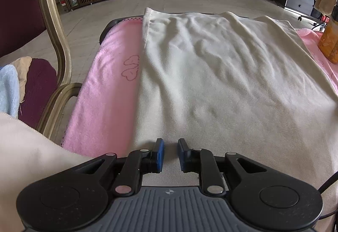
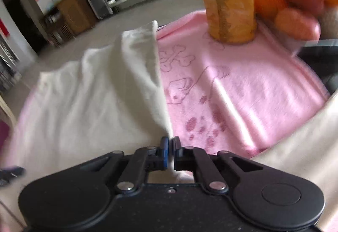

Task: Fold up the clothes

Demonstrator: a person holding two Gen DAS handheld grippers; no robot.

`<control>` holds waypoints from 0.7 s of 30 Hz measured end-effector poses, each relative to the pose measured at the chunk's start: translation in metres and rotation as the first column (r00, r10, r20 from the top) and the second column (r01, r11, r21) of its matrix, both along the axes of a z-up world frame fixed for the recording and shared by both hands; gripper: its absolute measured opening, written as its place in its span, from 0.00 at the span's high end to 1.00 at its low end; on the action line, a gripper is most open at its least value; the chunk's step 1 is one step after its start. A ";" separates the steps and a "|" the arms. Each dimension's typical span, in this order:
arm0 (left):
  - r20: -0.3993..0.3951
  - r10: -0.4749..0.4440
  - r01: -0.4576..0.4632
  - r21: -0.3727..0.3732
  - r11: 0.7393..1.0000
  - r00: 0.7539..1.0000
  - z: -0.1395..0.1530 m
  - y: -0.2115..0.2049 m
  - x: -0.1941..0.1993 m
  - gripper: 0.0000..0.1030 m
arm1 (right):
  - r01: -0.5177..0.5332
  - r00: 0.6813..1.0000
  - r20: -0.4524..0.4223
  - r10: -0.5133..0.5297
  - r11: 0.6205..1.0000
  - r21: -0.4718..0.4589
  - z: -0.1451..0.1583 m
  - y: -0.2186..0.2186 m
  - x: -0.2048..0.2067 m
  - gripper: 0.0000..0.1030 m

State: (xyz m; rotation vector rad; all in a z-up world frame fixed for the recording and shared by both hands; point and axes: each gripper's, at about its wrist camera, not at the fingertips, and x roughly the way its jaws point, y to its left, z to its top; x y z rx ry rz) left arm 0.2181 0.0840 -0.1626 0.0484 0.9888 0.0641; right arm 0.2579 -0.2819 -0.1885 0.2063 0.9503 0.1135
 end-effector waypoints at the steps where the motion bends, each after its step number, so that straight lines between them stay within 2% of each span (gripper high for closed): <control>1: -0.001 0.001 -0.001 0.002 1.000 1.000 0.000 0.000 0.000 0.81 | -0.002 1.000 0.002 0.002 1.000 -0.030 0.001 0.003 -0.001 0.97; 5: -0.002 0.005 -0.005 -0.001 1.000 1.000 0.000 0.001 0.001 0.80 | -0.009 1.000 0.010 0.010 0.996 -0.088 0.003 0.009 -0.002 0.93; 11: -0.006 0.009 -0.009 -0.004 1.000 1.000 0.000 0.002 0.003 0.80 | 0.013 0.998 0.068 -0.011 1.000 -0.026 0.016 0.001 -0.008 0.81; 14: -0.004 0.009 -0.009 -0.002 1.000 1.000 0.000 0.002 0.003 0.80 | -0.009 0.995 0.104 0.009 1.000 -0.003 0.023 0.004 -0.011 0.81; 17: 0.002 0.015 -0.014 -0.015 1.000 1.000 0.002 0.003 0.002 0.82 | -0.029 0.991 0.127 0.032 0.999 -0.023 0.025 0.011 -0.011 0.81; 21: 0.020 0.019 -0.018 -0.032 0.999 1.000 0.005 0.003 0.000 0.83 | -0.039 0.991 0.126 0.043 0.999 -0.035 0.023 0.011 -0.010 0.84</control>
